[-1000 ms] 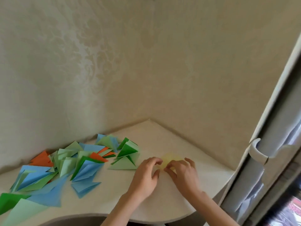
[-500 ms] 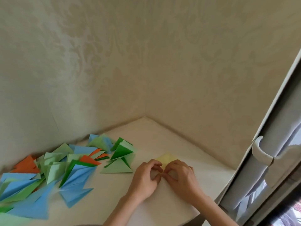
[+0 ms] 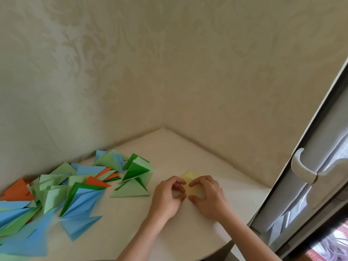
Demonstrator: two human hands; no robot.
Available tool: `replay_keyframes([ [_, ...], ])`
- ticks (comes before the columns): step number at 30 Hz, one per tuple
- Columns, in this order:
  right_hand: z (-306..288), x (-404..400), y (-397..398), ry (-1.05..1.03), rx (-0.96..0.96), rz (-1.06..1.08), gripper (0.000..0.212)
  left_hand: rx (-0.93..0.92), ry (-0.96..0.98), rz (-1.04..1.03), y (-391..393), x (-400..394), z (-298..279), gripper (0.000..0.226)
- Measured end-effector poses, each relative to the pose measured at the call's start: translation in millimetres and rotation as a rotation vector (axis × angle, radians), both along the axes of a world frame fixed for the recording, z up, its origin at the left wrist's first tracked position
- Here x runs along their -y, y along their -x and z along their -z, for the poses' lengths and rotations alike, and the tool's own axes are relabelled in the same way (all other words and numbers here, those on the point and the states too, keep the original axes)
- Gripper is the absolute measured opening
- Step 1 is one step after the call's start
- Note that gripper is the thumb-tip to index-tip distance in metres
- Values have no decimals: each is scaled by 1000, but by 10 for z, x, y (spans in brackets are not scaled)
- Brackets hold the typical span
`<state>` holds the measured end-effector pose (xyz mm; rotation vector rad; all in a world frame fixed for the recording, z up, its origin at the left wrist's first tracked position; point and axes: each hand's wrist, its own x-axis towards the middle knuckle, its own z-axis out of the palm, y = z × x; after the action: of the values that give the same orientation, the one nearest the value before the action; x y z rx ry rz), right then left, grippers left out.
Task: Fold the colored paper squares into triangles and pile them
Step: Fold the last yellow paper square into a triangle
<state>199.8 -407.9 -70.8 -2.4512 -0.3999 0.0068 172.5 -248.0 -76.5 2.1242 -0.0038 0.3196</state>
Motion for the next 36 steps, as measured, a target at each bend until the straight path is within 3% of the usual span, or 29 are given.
replay_keyframes([
  [6, 6, 109, 12, -25, 1, -120, 10, -82, 51, 35, 31, -80, -57, 27],
  [11, 44, 22, 111, 11, 132, -46, 14, -110, 49, 110, 82, -107, -124, 48],
  [16, 19, 0, 137, 111, 160, -114, 14, 14, -202, 139, 164, -185, -120, 53],
  [19, -62, 87, 88, 111, 102, -227, 4, 95, -323, 138, 180, -275, -100, 44],
  [24, -132, 220, 9, 76, 3, -374, 15, 180, -377, 168, 208, -345, -61, 18],
  [30, 96, 255, 71, -46, 251, -330, 6, 205, -366, 190, 250, -376, -54, 5],
  [34, 212, 265, 239, 11, 419, -238, 42, 194, -347, 148, 285, -365, -12, 4],
  [36, 208, 237, 295, 62, 508, -168, 40, 183, -333, 129, 295, -347, 20, 4],
])
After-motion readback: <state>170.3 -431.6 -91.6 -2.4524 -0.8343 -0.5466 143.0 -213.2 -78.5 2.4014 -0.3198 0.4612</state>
